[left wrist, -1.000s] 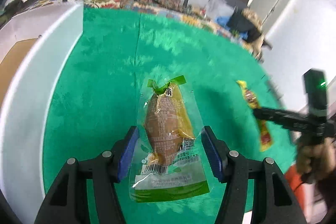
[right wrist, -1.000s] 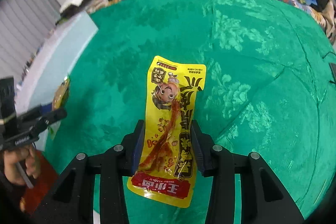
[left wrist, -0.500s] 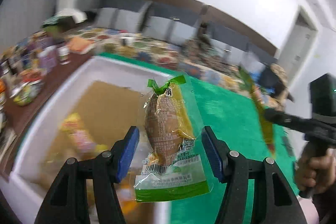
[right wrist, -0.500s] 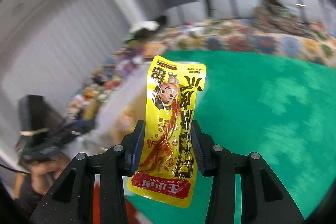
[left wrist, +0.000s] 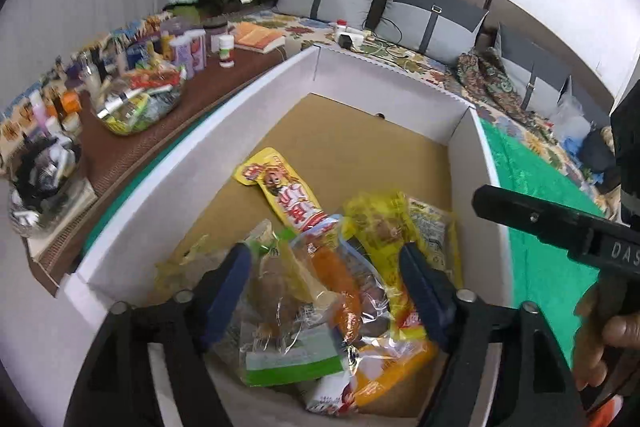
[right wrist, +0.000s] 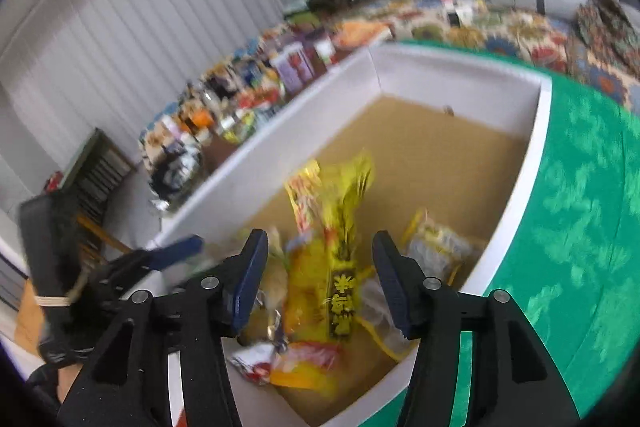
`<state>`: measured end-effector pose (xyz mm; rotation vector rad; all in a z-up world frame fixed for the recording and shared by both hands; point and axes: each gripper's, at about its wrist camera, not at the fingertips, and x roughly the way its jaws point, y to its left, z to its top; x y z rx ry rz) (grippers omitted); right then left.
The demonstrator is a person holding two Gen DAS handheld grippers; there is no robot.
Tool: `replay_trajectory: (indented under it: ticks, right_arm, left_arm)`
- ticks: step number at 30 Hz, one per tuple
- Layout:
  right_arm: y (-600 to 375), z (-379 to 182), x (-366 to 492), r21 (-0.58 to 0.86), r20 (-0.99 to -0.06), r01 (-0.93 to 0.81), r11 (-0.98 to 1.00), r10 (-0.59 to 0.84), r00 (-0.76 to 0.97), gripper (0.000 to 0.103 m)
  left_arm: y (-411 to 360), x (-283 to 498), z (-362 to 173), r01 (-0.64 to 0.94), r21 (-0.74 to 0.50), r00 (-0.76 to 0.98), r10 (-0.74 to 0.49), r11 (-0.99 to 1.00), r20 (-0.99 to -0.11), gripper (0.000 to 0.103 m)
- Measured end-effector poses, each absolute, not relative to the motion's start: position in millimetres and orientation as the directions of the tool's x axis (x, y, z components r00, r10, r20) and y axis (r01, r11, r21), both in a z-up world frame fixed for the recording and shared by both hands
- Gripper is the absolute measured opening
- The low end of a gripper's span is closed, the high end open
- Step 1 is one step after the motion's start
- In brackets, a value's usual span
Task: Organize snacks
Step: 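Carry the sausage and yellow bag into the white box and release both, then withdraw both open tools from above the white box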
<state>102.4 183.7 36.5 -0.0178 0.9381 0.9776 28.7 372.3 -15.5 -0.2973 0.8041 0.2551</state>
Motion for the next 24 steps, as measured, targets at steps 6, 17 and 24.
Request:
replay_trajectory:
  ticks: [6, 17, 24]
  right_arm:
    - [150.1, 48.8, 99.5, 0.301, -0.686, -0.717, 0.629, 0.665, 0.296, 0.073]
    - [125.0, 73.4, 58.8, 0.076, -0.742, -0.733, 0.676, 0.529, 0.411, 0.084]
    - [124.9, 73.2, 44.2, 0.044, -0.759, -0.718, 0.695, 0.490, 0.428, 0.084]
  left_arm:
    - [335.6, 14.0, 6.9, -0.404, 0.109, 0.653, 0.370, 0.908, -0.661, 0.099]
    - [346.0, -12.0, 32.9, -0.522, -0.074, 0.640, 0.333, 0.850, -0.693, 0.103]
    - [348.0, -19.8, 34.4, -0.560, -0.028, 0.593, 0.376, 0.828, -0.712, 0.103]
